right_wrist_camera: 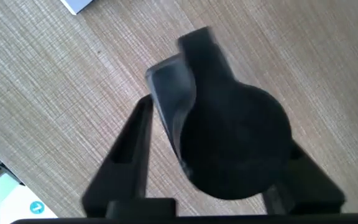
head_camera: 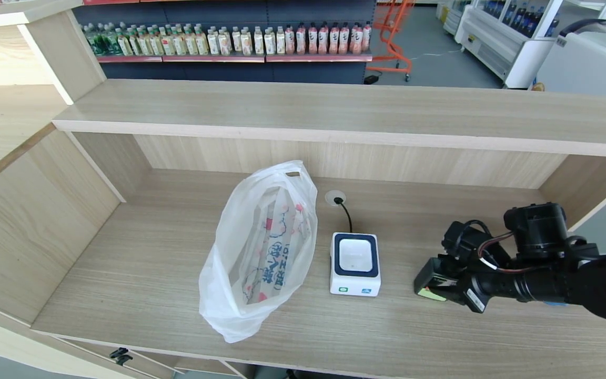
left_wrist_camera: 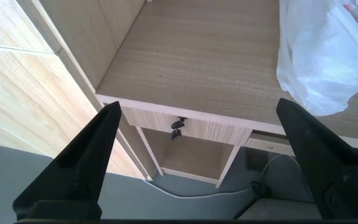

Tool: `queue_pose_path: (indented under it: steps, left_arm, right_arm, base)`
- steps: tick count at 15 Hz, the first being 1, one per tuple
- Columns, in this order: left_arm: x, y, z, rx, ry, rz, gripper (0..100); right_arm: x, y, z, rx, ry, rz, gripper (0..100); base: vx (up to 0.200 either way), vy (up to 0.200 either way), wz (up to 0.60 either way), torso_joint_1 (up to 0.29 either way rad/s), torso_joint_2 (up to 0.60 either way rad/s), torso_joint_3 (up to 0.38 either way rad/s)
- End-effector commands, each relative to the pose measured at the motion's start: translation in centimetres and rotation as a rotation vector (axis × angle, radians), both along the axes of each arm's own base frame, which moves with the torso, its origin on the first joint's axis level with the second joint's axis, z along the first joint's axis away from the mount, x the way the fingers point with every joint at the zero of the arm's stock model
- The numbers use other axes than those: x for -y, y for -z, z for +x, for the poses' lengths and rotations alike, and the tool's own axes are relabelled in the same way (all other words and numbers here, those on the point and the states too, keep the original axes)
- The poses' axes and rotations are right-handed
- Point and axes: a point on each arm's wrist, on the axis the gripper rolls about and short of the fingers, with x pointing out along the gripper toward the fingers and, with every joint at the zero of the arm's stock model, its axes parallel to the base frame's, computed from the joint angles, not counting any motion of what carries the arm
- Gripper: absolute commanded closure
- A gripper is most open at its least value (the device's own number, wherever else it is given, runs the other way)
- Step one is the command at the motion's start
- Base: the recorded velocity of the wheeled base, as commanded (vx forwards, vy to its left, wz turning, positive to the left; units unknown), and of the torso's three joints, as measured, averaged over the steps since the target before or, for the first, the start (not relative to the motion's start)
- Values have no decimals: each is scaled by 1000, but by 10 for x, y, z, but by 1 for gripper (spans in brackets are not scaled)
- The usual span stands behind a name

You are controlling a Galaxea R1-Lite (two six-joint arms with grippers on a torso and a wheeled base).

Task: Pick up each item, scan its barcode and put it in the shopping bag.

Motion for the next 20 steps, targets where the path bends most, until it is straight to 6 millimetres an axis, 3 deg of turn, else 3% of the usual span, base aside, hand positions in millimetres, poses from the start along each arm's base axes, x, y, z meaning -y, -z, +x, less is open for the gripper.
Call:
queue_pose_path:
  steps: [1, 6, 8, 10, 12, 14, 16, 18, 20]
  left_arm:
    - [0, 0, 0, 0, -1, 0, 0]
    - [0, 0, 0, 0, -1, 0, 0]
    - [0, 0, 0, 0, -1, 0, 0]
    - [0, 0, 0, 0, -1, 0, 0]
    - [0, 0, 0, 0, -1, 0, 0]
    - [0, 0, 0, 0, -1, 0, 0]
    - [0, 0, 0, 0, -1, 0, 0]
    - [0, 0, 0, 0, -1, 0, 0]
    - [0, 0, 0, 0, -1, 0, 0]
  right_arm:
    - [3, -9, -5, 28, 7, 8, 100]
    - [14, -28, -24, 92, 38, 17, 100]
    - [29, -61, -48, 221, 88, 33, 100]
    - [45, -76, -77, 303, 153, 27, 100]
    - [49, -87, -87, 387, 157, 13, 100]
    - [46, -99, -86, 669, -26, -139, 100]
    - [40, -104, -84, 886, -387, -261, 100]
    - [34, -97, -78, 1124, -780, -436, 100]
    - [12, -83, -74, 1373, -1095, -521, 100]
  base:
    - [0, 0, 0, 0, 0, 0]
    - [0, 0, 0, 0, 0, 0]
    - [0, 0, 0, 0, 0, 0]
    - [0, 0, 0, 0, 0, 0]
    - [0, 0, 0, 0, 0, 0]
    - [0, 0, 0, 0, 0, 0]
    - [0, 0, 0, 0, 0, 0]
    - [0, 0, 0, 0, 0, 0]
    - [0, 0, 0, 0, 0, 0]
